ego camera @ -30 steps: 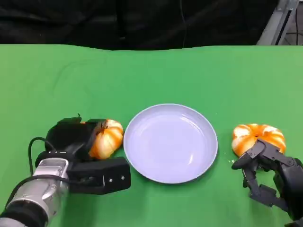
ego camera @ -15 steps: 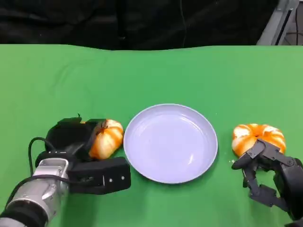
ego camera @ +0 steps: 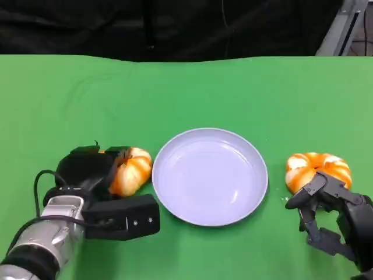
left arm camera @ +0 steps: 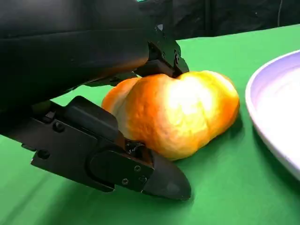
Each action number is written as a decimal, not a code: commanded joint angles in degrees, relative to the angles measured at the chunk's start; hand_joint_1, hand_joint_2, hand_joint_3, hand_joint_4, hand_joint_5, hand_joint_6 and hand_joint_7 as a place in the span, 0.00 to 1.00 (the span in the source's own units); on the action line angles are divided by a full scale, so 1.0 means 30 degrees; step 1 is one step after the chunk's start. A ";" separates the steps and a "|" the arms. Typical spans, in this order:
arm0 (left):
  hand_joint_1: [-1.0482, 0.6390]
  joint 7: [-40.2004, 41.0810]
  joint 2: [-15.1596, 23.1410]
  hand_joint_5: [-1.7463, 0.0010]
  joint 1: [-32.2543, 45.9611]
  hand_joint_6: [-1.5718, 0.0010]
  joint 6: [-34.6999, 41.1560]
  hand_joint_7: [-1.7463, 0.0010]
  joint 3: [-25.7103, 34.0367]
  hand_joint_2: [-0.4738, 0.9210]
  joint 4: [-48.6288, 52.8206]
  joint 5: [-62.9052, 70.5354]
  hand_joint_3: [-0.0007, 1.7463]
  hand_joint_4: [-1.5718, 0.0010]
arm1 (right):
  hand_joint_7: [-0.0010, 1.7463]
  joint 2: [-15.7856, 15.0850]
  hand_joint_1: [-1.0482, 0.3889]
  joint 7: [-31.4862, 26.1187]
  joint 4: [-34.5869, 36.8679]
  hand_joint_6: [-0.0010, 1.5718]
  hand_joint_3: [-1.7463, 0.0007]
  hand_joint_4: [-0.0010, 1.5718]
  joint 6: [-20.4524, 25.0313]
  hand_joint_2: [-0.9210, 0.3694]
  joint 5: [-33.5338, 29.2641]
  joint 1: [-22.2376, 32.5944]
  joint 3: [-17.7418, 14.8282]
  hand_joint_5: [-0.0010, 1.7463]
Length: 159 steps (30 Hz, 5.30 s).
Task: Grasp the bread from the table and place it into the plate.
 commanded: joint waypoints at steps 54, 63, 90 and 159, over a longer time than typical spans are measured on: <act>0.61 0.2652 -0.0733 0.93 -0.0195 0.42 -0.1729 0.96 0.0348 0.94 0.3189 -0.1591 0.01 0.33 | 0.88 -0.0189 0.61 -0.0179 -0.0604 0.45 0.47 0.49 0.0460 0.19 0.0194 0.0435 -0.0182 1.00; 0.64 0.4502 -0.0984 0.03 -0.0350 0.60 -0.2357 0.04 0.0672 1.00 0.3892 -0.2223 0.05 0.49 | 0.88 -0.0172 0.62 -0.0172 -0.0503 0.45 0.47 0.49 0.0311 0.19 0.0259 0.0358 -0.0197 1.00; 0.64 0.4026 -0.0396 0.00 -0.0713 0.64 -0.1985 0.00 0.1339 0.98 0.0064 -0.2521 0.06 0.53 | 0.88 -0.0251 0.61 0.0106 -0.0525 0.45 0.47 0.49 0.0407 0.19 0.0497 0.0327 -0.0238 1.00; 0.58 0.4146 -0.3538 0.00 -0.2235 0.54 -0.4304 0.14 -0.0605 0.97 0.0967 -0.0750 0.04 0.55 | 0.87 0.0101 0.63 -0.0286 -0.1215 0.44 0.46 0.49 0.0805 0.20 0.0140 0.0616 -0.0169 1.00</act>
